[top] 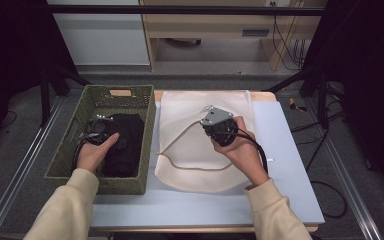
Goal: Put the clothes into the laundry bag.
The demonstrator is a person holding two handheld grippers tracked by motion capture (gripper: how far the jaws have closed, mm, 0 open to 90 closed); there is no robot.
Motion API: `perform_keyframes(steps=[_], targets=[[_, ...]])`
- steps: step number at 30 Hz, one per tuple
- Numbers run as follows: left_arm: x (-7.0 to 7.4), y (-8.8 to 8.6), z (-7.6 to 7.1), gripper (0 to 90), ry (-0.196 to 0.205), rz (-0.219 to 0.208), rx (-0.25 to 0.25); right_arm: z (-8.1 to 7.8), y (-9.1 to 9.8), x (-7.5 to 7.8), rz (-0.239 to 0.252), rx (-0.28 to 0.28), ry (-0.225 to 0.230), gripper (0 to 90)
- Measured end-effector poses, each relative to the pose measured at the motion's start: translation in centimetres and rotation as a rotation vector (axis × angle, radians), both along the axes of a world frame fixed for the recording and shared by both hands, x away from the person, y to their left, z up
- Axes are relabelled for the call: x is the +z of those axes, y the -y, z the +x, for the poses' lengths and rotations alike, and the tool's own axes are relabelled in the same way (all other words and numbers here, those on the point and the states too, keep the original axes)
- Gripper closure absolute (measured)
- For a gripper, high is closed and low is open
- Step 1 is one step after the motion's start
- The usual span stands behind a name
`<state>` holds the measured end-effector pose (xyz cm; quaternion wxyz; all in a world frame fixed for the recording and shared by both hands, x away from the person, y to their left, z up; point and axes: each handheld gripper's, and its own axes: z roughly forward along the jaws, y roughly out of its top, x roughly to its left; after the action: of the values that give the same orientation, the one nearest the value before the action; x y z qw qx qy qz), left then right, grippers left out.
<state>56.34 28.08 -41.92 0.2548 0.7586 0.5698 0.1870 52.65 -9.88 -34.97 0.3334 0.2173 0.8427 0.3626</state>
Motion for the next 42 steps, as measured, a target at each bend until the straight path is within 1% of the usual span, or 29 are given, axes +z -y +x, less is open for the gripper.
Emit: perform_keyframes(steps=[3, 6, 8, 11, 12, 13, 17, 19, 27, 35, 40, 42], targets=[[-0.1, -0.2, -0.1, 0.2, 0.000, 0.010, 0.007, -0.1, -0.1, 0.0, -0.005, 0.002, -0.003, 86.3], [-0.1, -0.4, -0.3, 0.0, -0.022, 0.027, 0.019, -0.1, -0.2, -0.1, -0.012, 0.003, -0.003, 86.2], [-0.3, -0.4, -0.3, 0.0, -0.024, 0.019, 0.019, -0.2, -0.3, -0.1, -0.014, 0.004, -0.002, 86.2], [-0.4, -0.4, -0.2, 0.0, -0.025, -0.007, 0.013, -0.3, -0.4, -0.1, -0.014, 0.006, -0.002, 86.1], [-0.3, -0.3, -0.1, 0.1, -0.018, -0.025, 0.010, -0.3, -0.4, -0.1, -0.013, 0.006, -0.002, 86.0], [-0.3, -0.2, -0.1, 0.2, -0.014, -0.029, 0.005, -0.3, -0.4, -0.1, -0.016, 0.006, -0.002, 86.0], [-0.5, 0.0, 0.0, 0.7, -0.016, -0.026, -0.013, -0.3, -0.4, -0.1, -0.015, 0.004, -0.002, 85.9], [-0.5, -0.1, 0.1, 0.9, -0.014, -0.031, -0.020, -0.3, -0.4, -0.1, -0.015, 0.003, -0.002, 85.9], [-0.4, -0.1, 0.1, 2.0, -0.004, -0.043, -0.029, -0.3, -0.5, -0.1, -0.019, 0.008, -0.002, 85.9], [-0.3, 0.5, 0.5, 1.3, -0.024, -0.018, -0.040, -0.4, -0.6, -0.2, -0.019, 0.009, -0.006, 85.9], [-0.7, 0.5, 0.7, 0.0, -0.032, -0.018, -0.037, -0.4, -0.7, -0.2, -0.021, 0.011, -0.009, 85.9], [-0.7, 0.5, 0.7, 0.0, -0.029, -0.017, -0.035, -0.4, -0.8, -0.3, -0.023, 0.013, -0.013, 85.8]])
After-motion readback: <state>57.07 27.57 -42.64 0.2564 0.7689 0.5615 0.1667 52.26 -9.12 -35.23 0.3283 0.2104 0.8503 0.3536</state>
